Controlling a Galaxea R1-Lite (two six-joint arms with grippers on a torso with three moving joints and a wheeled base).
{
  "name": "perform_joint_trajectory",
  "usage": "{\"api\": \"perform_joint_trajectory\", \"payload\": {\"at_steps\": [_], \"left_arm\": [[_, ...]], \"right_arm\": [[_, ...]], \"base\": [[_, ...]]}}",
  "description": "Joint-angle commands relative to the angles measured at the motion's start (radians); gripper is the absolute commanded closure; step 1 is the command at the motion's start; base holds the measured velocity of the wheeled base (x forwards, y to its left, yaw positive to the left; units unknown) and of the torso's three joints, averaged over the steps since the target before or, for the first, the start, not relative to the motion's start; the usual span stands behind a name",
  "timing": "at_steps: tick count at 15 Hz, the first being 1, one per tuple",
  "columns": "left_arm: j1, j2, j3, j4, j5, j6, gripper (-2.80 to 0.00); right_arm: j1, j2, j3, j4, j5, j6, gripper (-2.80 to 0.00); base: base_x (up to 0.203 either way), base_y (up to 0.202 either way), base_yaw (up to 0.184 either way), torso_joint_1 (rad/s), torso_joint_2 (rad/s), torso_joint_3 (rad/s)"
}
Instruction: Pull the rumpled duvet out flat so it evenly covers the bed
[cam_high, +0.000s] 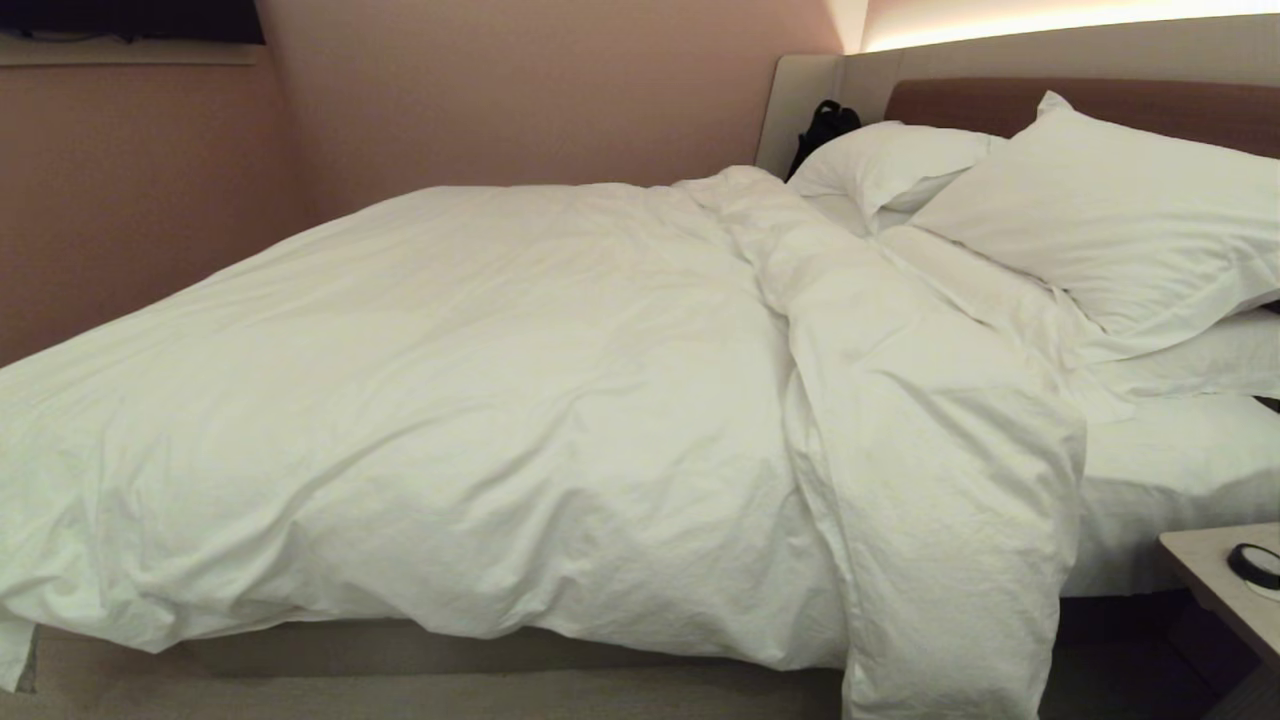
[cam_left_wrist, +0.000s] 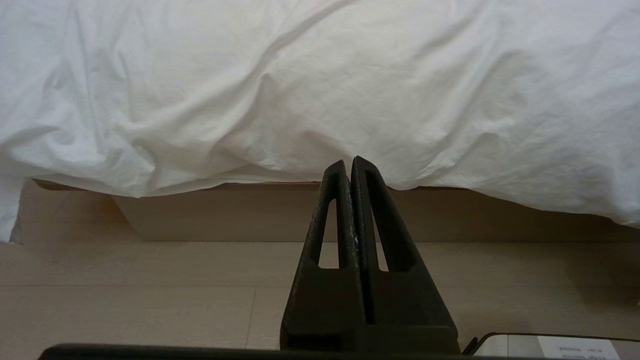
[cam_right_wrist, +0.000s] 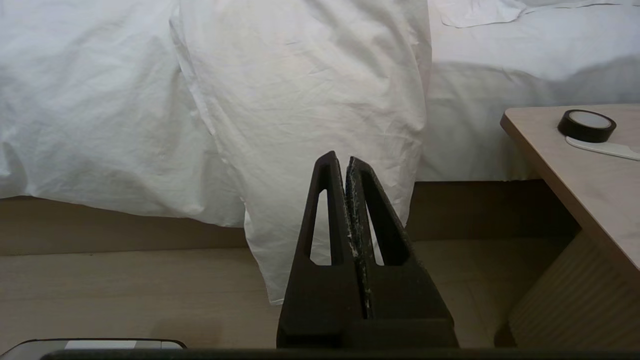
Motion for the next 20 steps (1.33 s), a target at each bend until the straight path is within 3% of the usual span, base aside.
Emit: {"api": "perform_joint_trajectory", "payload": {"at_steps": [1, 6, 20], "left_arm": [[0.001, 0.000, 0.000, 0.000, 0.000, -0.004, 0.00], [0.001, 0.000, -0.001, 0.000, 0.013, -0.017, 0.00], [0.001, 0.000, -0.001, 0.000, 0.014, -0.017, 0.00]], "right_arm": [[0.002, 0.000, 0.000, 0.000, 0.000, 0.000, 0.00], [0.000, 0.000, 0.000, 0.000, 0.000, 0.000, 0.00], [0.000, 0.000, 0.000, 0.000, 0.000, 0.000, 0.00]], "base": [[0.000, 0.000, 0.000, 0.000, 0.00, 0.000], [0.001, 0.048, -0.001, 0.002, 0.00, 0.000], [0.000, 0.195, 0.000, 0.002, 0.00, 0.002]]}}
